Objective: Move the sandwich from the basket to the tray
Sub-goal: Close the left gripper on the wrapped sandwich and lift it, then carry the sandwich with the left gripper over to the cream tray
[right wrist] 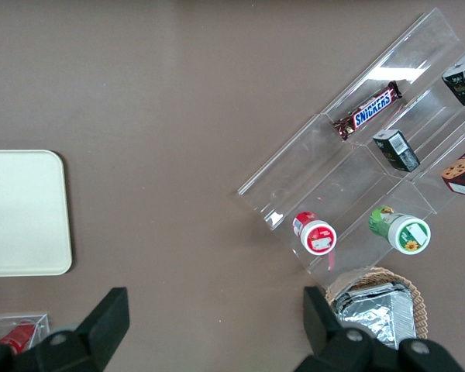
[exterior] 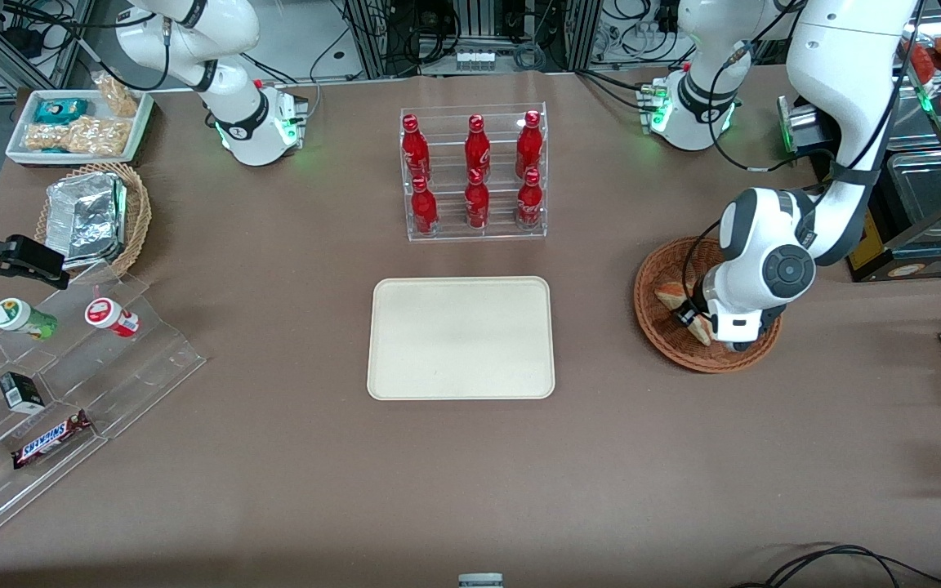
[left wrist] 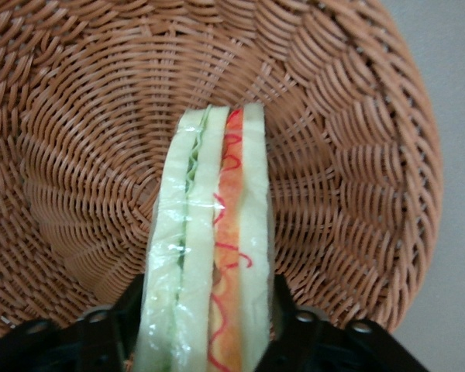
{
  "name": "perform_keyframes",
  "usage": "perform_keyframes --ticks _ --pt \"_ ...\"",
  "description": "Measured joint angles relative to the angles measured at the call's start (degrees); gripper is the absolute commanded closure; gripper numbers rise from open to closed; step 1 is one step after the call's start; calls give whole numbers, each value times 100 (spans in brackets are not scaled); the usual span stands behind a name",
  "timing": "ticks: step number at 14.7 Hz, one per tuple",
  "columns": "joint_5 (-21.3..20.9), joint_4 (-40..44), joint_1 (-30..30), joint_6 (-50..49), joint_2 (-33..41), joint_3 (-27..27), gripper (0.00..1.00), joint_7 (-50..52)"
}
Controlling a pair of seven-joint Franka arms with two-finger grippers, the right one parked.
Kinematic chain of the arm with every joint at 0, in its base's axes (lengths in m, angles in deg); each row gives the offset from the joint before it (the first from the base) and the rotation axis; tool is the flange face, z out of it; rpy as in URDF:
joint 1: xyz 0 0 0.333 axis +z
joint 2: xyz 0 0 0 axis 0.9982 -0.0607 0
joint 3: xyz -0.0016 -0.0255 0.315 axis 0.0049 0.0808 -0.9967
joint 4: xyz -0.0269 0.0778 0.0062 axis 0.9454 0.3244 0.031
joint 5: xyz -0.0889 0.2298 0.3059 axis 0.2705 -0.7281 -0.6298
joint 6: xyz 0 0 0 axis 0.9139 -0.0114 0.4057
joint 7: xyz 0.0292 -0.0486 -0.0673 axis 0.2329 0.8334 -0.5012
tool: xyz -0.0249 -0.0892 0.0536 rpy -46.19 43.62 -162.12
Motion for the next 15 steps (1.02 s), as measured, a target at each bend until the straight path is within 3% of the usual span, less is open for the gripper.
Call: perform_keyframes --ticks 8,11,15 --pt "-10 440 -171 -685 481 22 93 -161" --pt "-10 1128 -787 -1139 521 95 91 -232" --pt "-9 1830 -1945 -1195 -103 137 90 -159"
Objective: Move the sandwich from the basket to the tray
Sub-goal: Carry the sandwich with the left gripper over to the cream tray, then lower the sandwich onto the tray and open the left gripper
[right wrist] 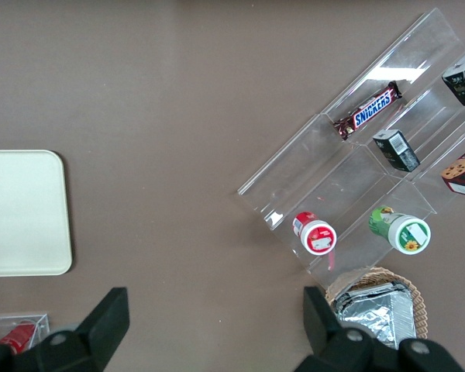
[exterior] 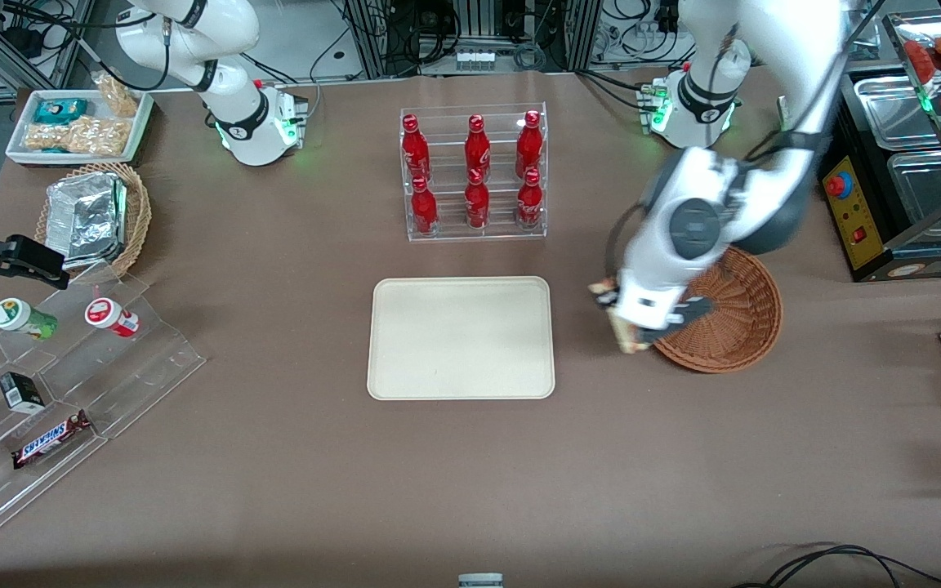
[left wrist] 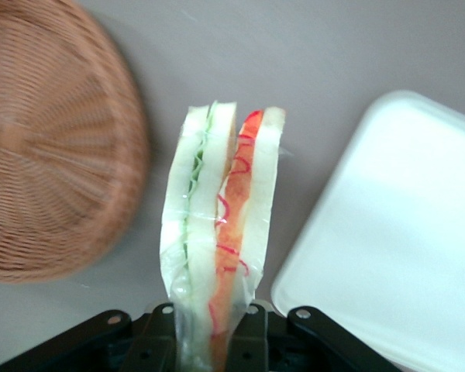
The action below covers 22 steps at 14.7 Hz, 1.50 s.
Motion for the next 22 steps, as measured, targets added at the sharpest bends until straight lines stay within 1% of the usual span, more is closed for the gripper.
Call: perform_keyframes --ticks 3,6,8,9,10,12,14,15,16,17,19,22 --pt "7 591 -666 36 -656 11 90 57" --pt "10 1633 -1131 59 -1521 8 89 394" --pt "10 2379 -1249 62 -2132 6 86 440" --pt "10 2685 -1289 62 -2391 8 82 441" --pt "10 2929 -1338 61 -2607 9 81 441" --pt "10 3257 -1438 59 -2922 17 80 441" --pt "10 3432 -1506 59 -3076 83 75 441" --pt "10 3474 -1525 57 -3098 128 66 441" --pt "10 3500 -1539 51 -3100 165 19 436" --pt "9 3518 -1552 40 -3101 189 0 422" --pt "-2 3521 -1626 36 -3112 189 0 405" --pt "-17 3570 -1790 -17 -3117 -70 0 538"
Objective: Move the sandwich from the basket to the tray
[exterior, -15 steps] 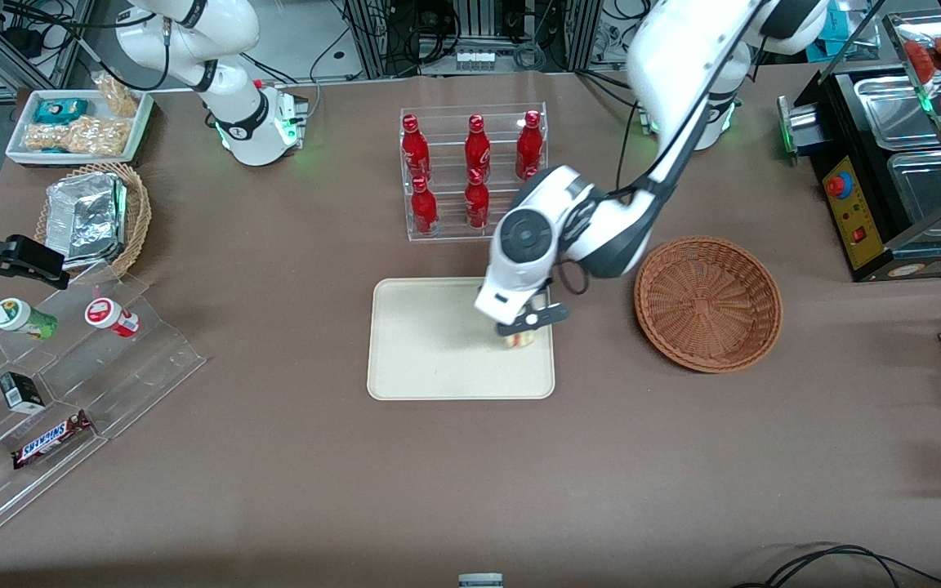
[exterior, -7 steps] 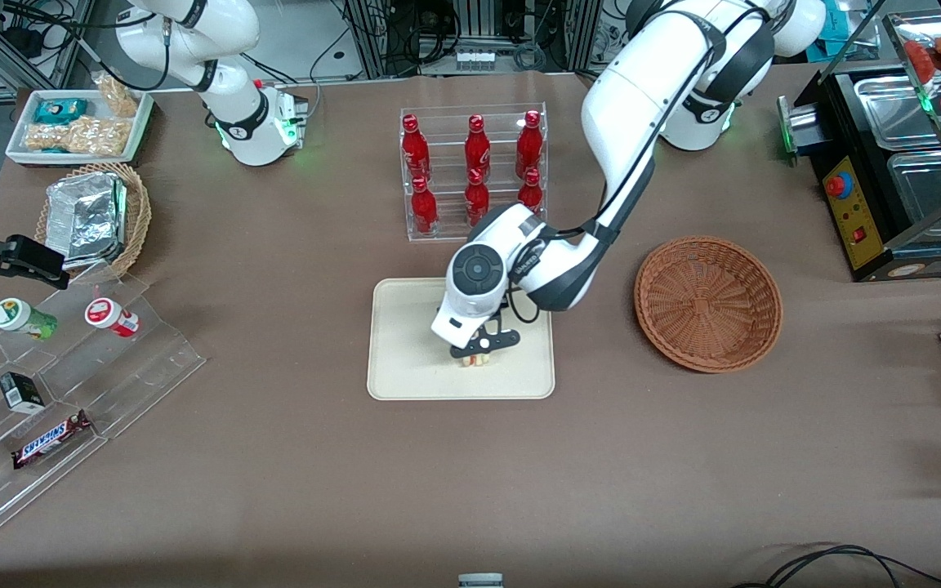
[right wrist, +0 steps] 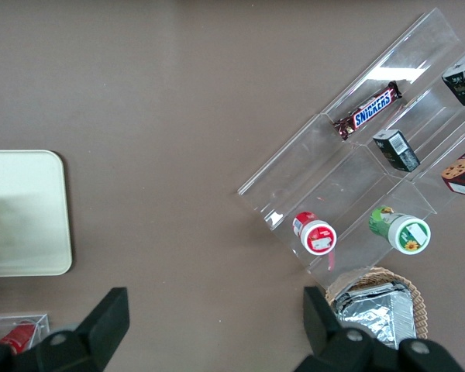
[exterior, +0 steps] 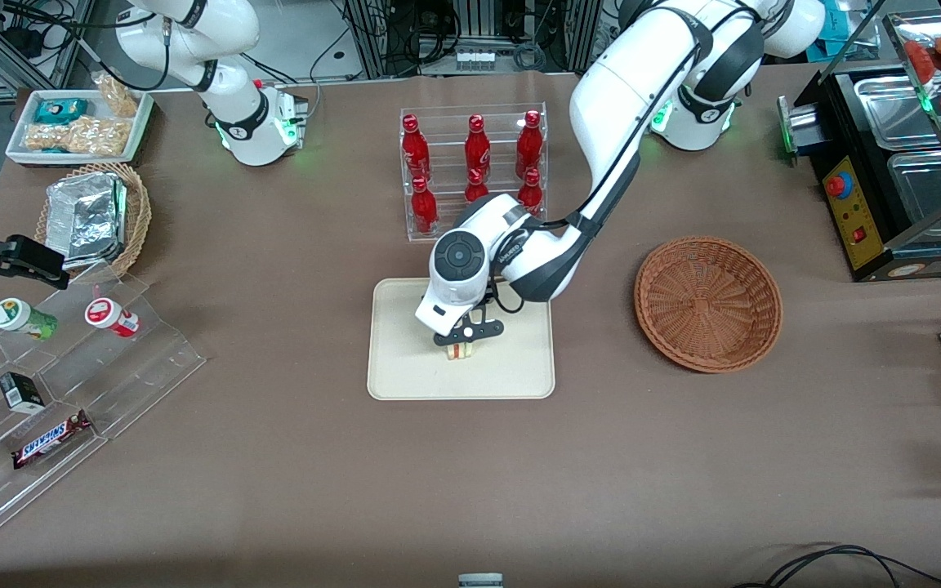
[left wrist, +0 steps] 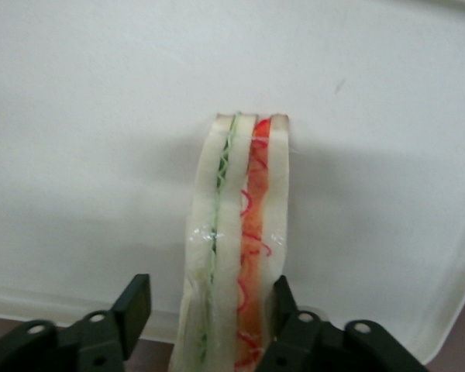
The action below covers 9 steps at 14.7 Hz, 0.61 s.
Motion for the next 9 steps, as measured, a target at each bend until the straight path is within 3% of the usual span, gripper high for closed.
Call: perform_keyframes --ticks 4,9 --pt "1 353 103 -857 343 -256 0 65" --pt "48 439 986 -2156 1426 -299 0 45"
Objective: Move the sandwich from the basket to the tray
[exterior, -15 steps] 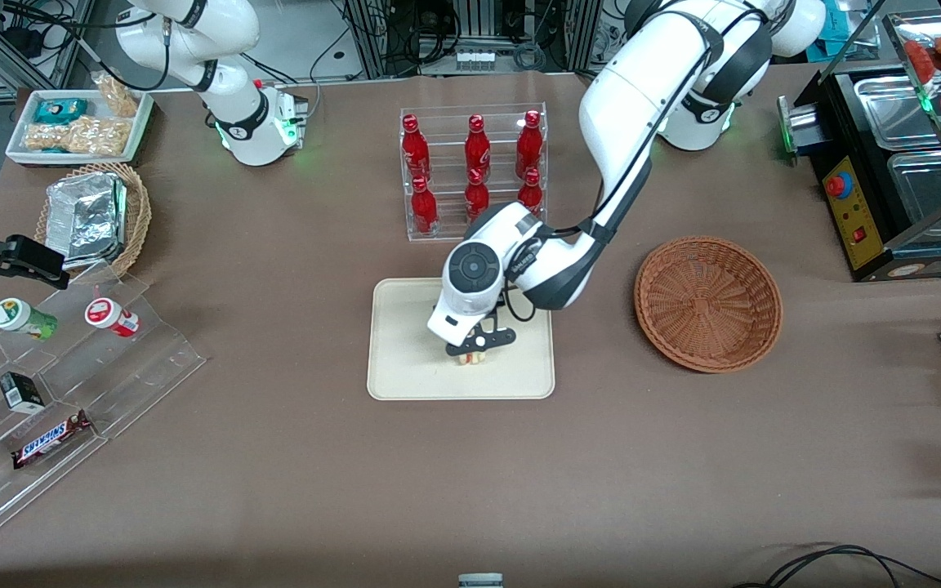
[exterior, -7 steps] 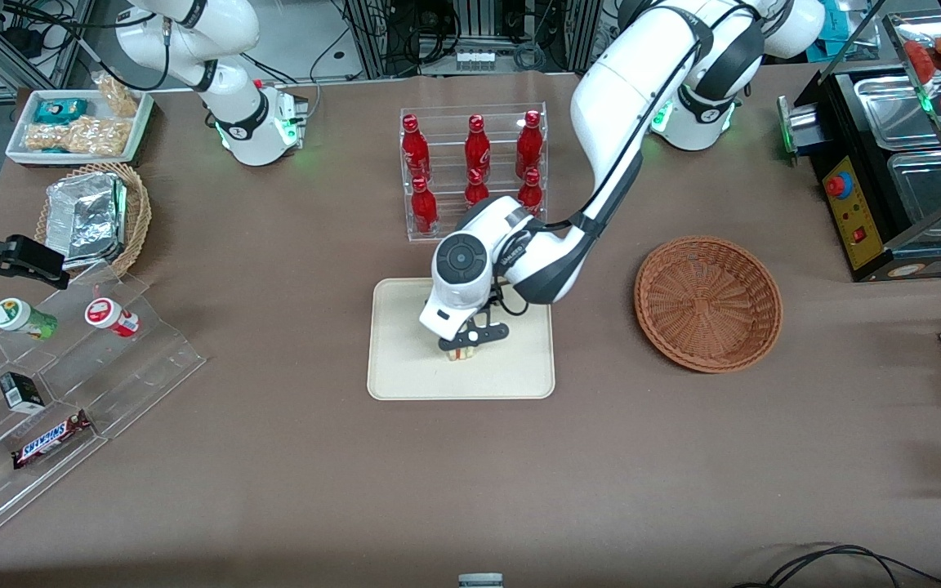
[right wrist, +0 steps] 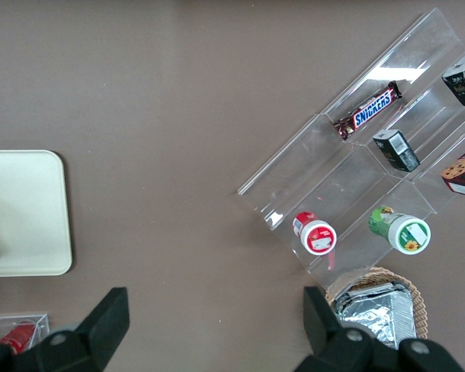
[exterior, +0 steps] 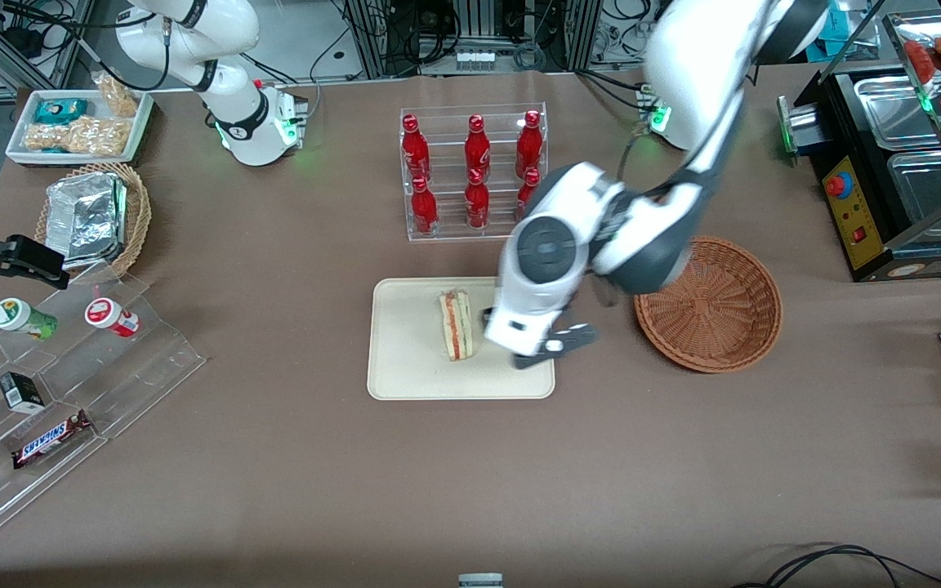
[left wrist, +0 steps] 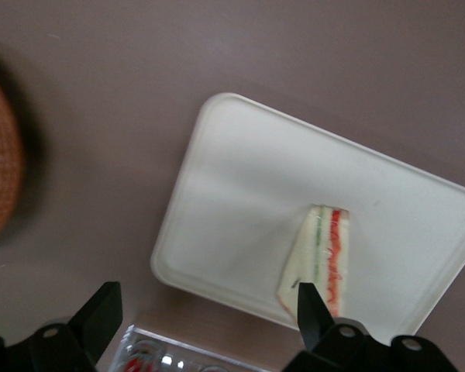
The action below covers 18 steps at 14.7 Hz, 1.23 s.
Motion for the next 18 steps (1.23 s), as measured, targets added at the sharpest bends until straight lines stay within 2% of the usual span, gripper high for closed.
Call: perform_keyframes --ticks 5,8,11,14,18 --pt "59 -350 1123 -1214 983 -27 0 -591" --pt "57 -592 1868 -2134 1600 -48 0 -1524" --pt "10 -783 2460 -2606 2178 -63 0 -2365" --pt "-20 -1048 2719 -3079 2657 -66 0 -2970" --pt "-20 -1181 2765 -3000 2841 -57 0 -3091"
